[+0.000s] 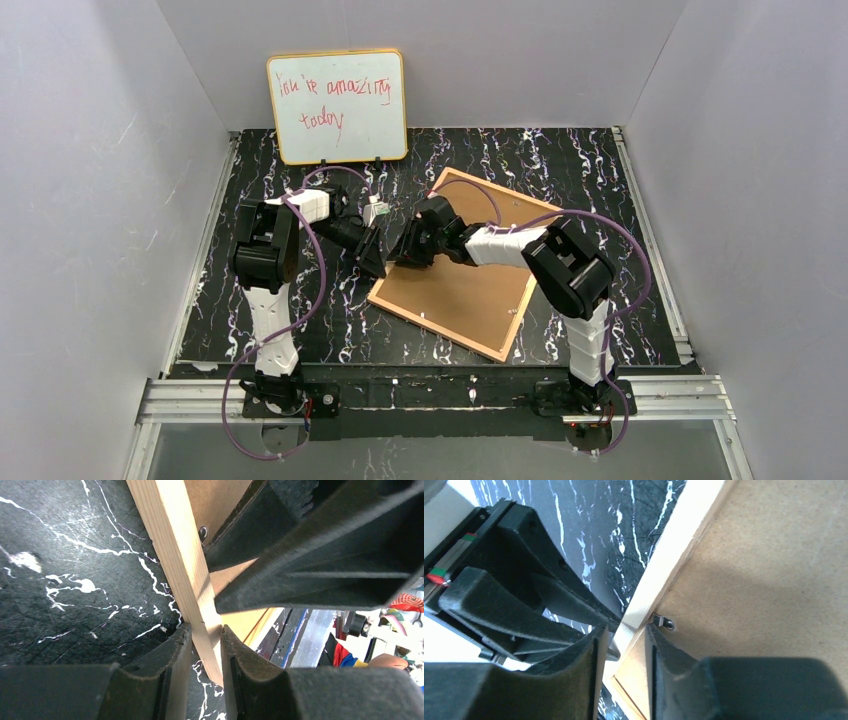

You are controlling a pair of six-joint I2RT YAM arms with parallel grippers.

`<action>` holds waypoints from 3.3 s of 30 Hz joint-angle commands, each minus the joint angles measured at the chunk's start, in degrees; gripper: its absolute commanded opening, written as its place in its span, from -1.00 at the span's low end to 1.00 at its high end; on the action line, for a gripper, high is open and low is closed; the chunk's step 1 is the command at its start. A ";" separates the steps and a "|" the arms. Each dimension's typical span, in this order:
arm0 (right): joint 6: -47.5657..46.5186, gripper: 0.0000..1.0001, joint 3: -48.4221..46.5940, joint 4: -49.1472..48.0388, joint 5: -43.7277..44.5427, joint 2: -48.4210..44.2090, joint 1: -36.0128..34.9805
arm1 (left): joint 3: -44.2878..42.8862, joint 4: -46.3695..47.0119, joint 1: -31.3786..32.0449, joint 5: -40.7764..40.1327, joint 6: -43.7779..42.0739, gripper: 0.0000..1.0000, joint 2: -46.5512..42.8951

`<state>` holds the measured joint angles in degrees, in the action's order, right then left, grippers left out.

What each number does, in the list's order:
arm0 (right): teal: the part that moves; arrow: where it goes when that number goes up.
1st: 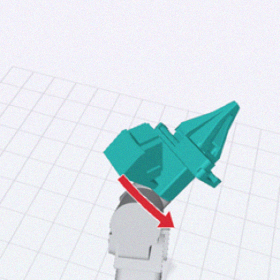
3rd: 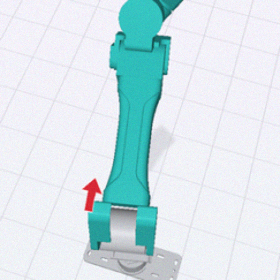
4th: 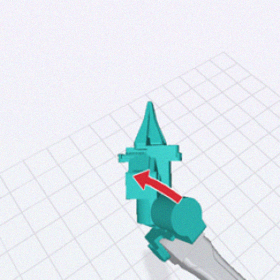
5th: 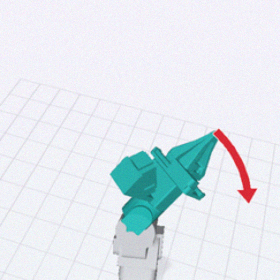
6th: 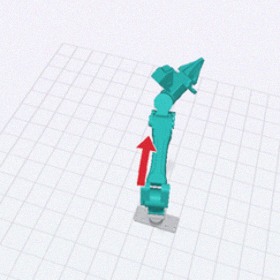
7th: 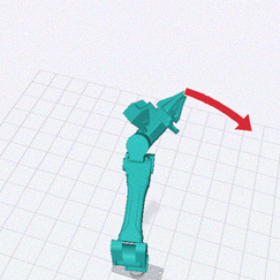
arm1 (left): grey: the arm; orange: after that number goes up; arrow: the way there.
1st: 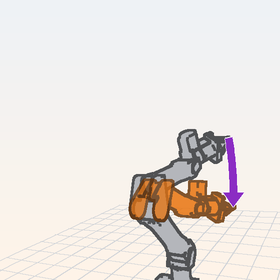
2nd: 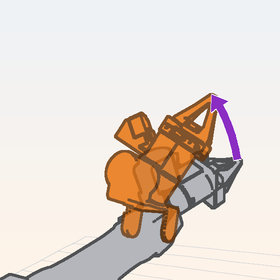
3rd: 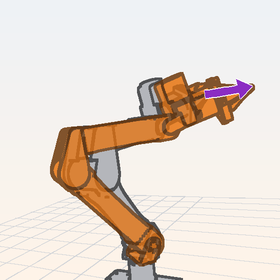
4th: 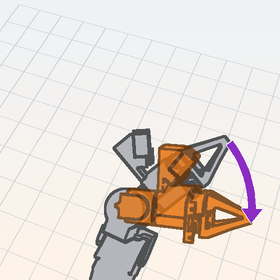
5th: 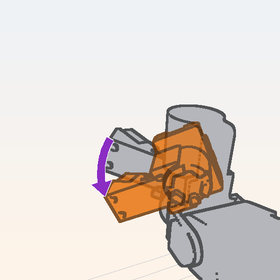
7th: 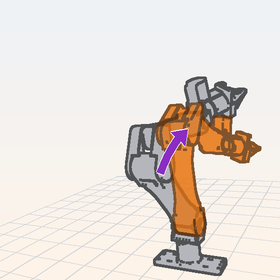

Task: Put the photo into the frame
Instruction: Install the photo frame at the center of the board.

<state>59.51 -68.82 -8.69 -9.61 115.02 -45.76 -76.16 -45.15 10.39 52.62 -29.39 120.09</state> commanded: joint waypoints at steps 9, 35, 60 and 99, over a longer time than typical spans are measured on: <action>-2.59 0.24 2.17 -3.13 -18.19 -11.65 14.02 | -3.86 -8.30 -0.18 -2.99 -4.01 -0.44 -2.90; -6.73 0.11 -19.41 12.03 -17.41 10.40 23.09 | -23.82 5.81 4.10 -4.49 13.14 -0.36 14.53; 1.78 -0.14 -26.84 7.48 -11.77 19.19 21.30 | -17.21 6.96 6.56 -8.32 9.03 -0.46 13.33; -8.48 0.22 -19.69 15.42 -7.14 4.10 30.49 | -7.94 4.48 10.00 -15.67 -1.58 -0.62 9.11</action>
<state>59.20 -89.06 -0.14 -20.62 124.22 -20.75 -88.55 -33.76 18.20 50.76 -26.30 125.34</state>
